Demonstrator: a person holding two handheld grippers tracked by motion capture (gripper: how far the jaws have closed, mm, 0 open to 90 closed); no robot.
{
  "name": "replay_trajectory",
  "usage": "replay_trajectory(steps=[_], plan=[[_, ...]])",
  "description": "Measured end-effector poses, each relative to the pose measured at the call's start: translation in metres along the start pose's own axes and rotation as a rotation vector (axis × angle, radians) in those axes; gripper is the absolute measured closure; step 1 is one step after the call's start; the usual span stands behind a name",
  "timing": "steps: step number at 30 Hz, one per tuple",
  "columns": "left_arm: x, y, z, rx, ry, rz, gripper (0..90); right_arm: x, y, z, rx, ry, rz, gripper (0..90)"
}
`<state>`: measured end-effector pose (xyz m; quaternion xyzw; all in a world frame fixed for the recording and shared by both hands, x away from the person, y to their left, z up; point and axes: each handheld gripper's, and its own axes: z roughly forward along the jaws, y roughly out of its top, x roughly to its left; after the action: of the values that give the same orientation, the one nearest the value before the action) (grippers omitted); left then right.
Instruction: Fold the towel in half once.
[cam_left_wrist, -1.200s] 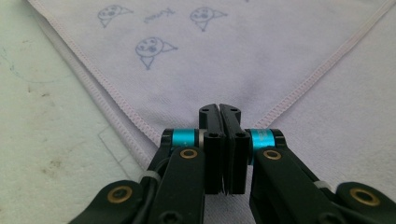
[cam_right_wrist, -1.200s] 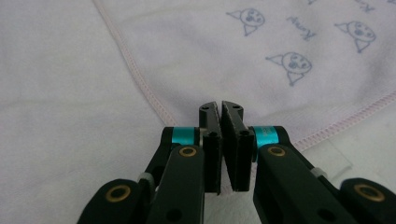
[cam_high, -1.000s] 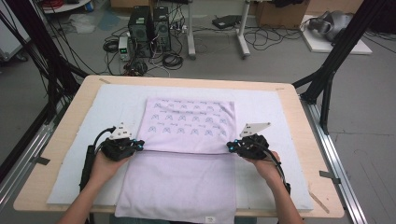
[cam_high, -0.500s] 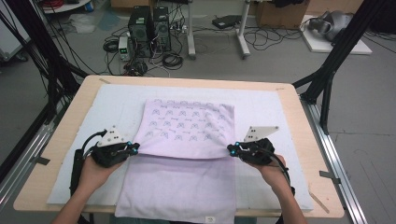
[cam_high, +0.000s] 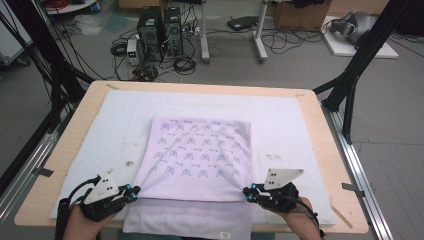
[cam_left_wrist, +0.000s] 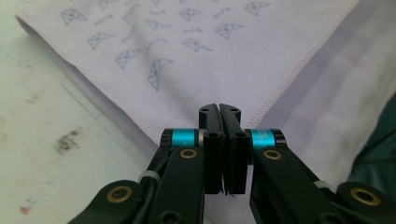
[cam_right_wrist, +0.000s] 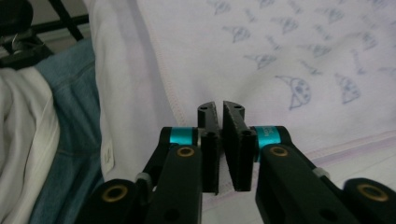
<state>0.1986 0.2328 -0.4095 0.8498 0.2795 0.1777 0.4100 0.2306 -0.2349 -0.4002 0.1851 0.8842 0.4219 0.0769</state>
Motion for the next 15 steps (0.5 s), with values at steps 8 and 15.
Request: replay_trajectory(steps=[8, 15], plan=[[0.035, 0.011, 0.026, -0.009, 0.06, -0.055, 57.5, -0.041, 0.004, 0.009, -0.009, -0.051, 0.073, 56.9], [0.09, 0.045, 0.07, -0.049, 0.203, -0.108, 51.8, -0.127, 0.016, 0.039, 0.034, -0.218, 0.203, 47.3]])
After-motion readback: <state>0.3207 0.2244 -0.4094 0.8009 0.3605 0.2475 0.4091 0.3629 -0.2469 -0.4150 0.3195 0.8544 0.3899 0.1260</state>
